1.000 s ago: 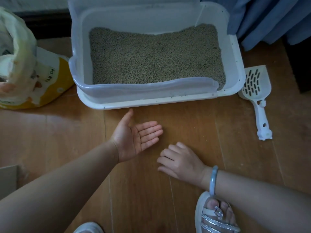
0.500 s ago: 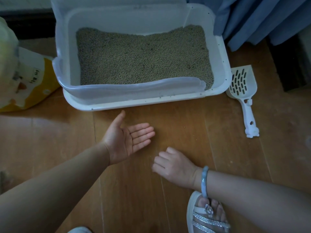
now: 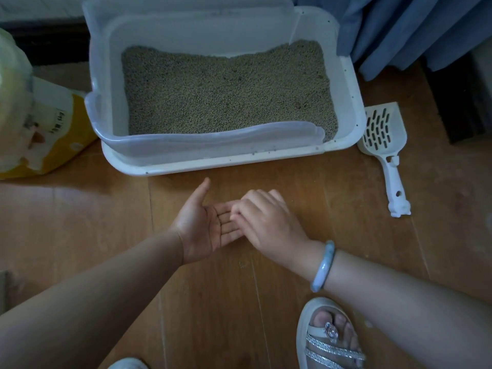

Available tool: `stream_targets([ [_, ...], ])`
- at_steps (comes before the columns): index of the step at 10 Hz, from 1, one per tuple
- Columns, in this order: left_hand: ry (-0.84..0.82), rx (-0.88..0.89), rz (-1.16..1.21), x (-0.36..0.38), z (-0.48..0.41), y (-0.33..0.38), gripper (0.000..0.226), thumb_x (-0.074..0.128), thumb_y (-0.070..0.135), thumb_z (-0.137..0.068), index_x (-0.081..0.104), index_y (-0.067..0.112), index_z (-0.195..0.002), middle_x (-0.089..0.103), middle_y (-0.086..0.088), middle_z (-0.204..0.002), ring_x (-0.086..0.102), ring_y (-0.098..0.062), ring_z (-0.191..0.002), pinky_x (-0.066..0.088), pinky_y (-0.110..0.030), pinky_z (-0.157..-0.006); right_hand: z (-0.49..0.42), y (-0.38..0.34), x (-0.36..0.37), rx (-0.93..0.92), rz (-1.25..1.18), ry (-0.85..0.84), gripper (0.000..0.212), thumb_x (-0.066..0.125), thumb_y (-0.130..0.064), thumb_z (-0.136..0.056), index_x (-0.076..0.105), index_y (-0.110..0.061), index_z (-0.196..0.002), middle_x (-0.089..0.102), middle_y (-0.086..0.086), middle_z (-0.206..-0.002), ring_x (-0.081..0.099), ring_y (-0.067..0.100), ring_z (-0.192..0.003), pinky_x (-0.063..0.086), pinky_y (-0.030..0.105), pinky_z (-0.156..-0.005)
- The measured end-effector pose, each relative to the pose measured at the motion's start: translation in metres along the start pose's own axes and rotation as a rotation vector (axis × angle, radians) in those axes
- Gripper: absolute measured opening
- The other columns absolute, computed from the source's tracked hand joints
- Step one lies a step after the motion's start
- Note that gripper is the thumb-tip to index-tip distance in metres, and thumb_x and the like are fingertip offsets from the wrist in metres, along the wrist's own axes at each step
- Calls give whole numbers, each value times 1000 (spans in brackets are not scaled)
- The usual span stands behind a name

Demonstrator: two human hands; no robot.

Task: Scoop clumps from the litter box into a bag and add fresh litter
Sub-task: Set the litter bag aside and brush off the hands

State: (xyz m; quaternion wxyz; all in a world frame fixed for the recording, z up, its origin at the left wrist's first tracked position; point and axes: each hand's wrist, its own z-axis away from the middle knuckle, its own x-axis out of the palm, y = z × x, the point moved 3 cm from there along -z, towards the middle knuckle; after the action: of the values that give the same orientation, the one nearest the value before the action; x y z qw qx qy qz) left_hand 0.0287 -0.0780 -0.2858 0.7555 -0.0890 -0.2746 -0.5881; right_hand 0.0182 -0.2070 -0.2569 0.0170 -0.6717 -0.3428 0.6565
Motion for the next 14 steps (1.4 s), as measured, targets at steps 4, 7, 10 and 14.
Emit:
stream_targets([
  [4,59,35,34,-9,4,12,81,28,69,-88,60,0,-115,67,-17,-114,67,-26,-103,53,-38,-86,86,19,35,-33,53,-205,17,68,-35,-80,65,-26,-95,56,-7,-88,49,13,-79,34,27,-69],
  [7,55,14,16,-9,4,7,81,29,68,-88,58,0,-119,67,-17,-117,66,-26,-106,48,-37,-95,72,4,45,-141,58,-165,5,66,-27,-83,68,-22,-85,60,-7,-82,50,13,-74,33,27,-65],
  [10,45,15,3,-11,4,6,80,29,68,-88,58,0,-119,67,-17,-116,65,-26,-106,48,-38,-95,64,-6,50,-307,244,-98,23,54,-2,-86,57,-17,-69,51,-1,-67,44,16,-60,31,30,-58],
  [14,53,26,-9,-8,4,5,81,28,68,-88,58,0,-118,67,-17,-115,66,-26,-105,49,-37,-94,57,2,51,-122,253,-211,15,46,-21,-91,57,-17,-82,53,1,-77,52,18,-68,32,32,-65],
])
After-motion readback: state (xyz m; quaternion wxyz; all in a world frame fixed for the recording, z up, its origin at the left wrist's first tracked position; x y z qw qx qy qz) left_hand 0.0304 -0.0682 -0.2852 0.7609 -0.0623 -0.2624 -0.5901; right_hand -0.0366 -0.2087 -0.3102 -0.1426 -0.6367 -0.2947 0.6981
